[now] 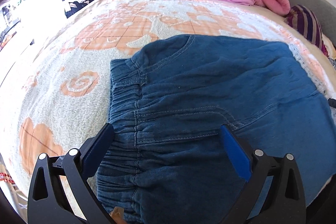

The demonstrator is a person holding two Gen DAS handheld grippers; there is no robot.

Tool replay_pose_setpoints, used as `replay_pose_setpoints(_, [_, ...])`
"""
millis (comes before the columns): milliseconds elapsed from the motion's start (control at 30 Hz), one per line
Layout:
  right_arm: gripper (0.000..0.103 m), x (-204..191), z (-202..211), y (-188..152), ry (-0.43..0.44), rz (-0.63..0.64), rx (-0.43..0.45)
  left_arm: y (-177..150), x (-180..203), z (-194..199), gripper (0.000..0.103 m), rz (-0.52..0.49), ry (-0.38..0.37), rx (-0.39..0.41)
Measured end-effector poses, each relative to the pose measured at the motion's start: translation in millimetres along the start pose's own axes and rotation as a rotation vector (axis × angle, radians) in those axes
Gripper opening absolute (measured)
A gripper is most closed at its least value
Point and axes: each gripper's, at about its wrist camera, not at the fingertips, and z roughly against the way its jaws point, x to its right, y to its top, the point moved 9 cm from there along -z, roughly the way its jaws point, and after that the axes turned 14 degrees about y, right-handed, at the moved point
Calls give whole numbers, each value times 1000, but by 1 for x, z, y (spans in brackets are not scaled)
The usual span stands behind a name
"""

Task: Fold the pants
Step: 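Grasp the white lace trim edge with the right gripper and tug it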

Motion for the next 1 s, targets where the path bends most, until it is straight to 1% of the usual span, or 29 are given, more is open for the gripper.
replay_pose_setpoints(33, [35, -4, -3, -1, 15, 15, -5, -1, 0, 0, 99, -7, 9, 5])
replay_pose_setpoints(67, [15, -7, -4, -1, 29, 31, -8, -1, 0, 0, 99, -12, 15, 8])
replay_pose_setpoints(100, [8, -11, -5, -2, 54, 39, -7, -1, 0, 0, 99, -14, 17, 10])
replay_pose_setpoints(133, [8, -13, -2, -3, 59, 38, 4, -3, -2, 0, 99, -12, 16, 11])
replay_pose_setpoints(200, [7, -6, 7, -1, -14, 43, 16, -4, -3, 0, 99, -8, 18, 9])
replay_pose_setpoints(233, [7, 2, 11, 1, -42, 23, 22, -4, -4, -1, 99, -7, 21, 9])
replay_pose_setpoints(267, [8, 7, 12, 1, -49, 8, 21, -4, -4, -2, 99, -4, 25, 7])
replay_pose_setpoints(300, [10, 13, 10, 1, -80, 4, 13, -6, -5, -2, 99, 0, 27, 5])
replay_pose_setpoints(333, [12, 16, 6, 0, -144, 43, -8, -6, -6, -3, 99, 5, 27, 2])
replay_pose_setpoints(400, [16, 14, 1, -1, -187, 91, -25, -7, -6, -4, 99, 11, 25, 3])
replay_pose_setpoints(433, [24, 13, 3, 0, -205, 106, -15, -6, -6, -3, 99, 10, 26, 5])
replay_pose_setpoints(467, [40, 14, 10, -1, -212, 103, -1, -6, -6, -3, 99, 10, 25, 8])
replay_pose_setpoints(500, [48, 15, 18, -1, -208, 85, 18, -6, -6, -3, 99, 11, 22, 10])
replay_pose_setpoints(533, [55, 17, 34, -1, -191, 47, 64, -6, -7, -1, 99, 16, 15, 15])
replay_pose_setpoints(600, [55, 18, 59, -8, -135, -9, 129, -8, -11, 8, 99, 27, -6, 24])
replay_pose_setpoints(667, [55, 12, 80, -25, -48, -54, 151, -9, -14, 27, 99, 58, -53, 51])
replay_pose_setpoints(700, [55, 5, 85, -34, -18, -56, 144, -9, -13, 34, 99, 68, -70, 61])
replay_pose_setpoints(733, [55, 0, 89, -49, -1, -51, 119, -12, -10, 45, 99, 70, -95, 75])
replay_pose_setpoints(800, [54, -8, 89, -74, 7, -45, 61, -21, 0, 61, 99, 51, -125, 96])
replay_pose_setpoints(833, [49, -9, 88, -88, 8, -54, 29, -29, 9, 70, 99, 27, -150, 102])
replay_pose_setpoints(867, [39, -9, 86, -96, 2, -63, 12, -35, 14, 73, 99, 14, -162, 97])
replay_pose_setpoints(900, [36, -8, 84, -102, -5, -76, -5, -43, 22, 76, 99, -5, -181, 85])
replay_pose_setpoints(933, [29, -8, 81, -109, -6, -85, -32, -49, 26, 77, 99, -18, -186, 80])
replay_pose_setpoints(967, [26, -9, 77, -113, -5, -81, -44, -54, 31, 75, 99, -34, -177, 75])
replay_pose_setpoints(1000, [25, -12, 72, -117, -6, -70, -61, -58, 33, 73, 99, -47, -161, 66])
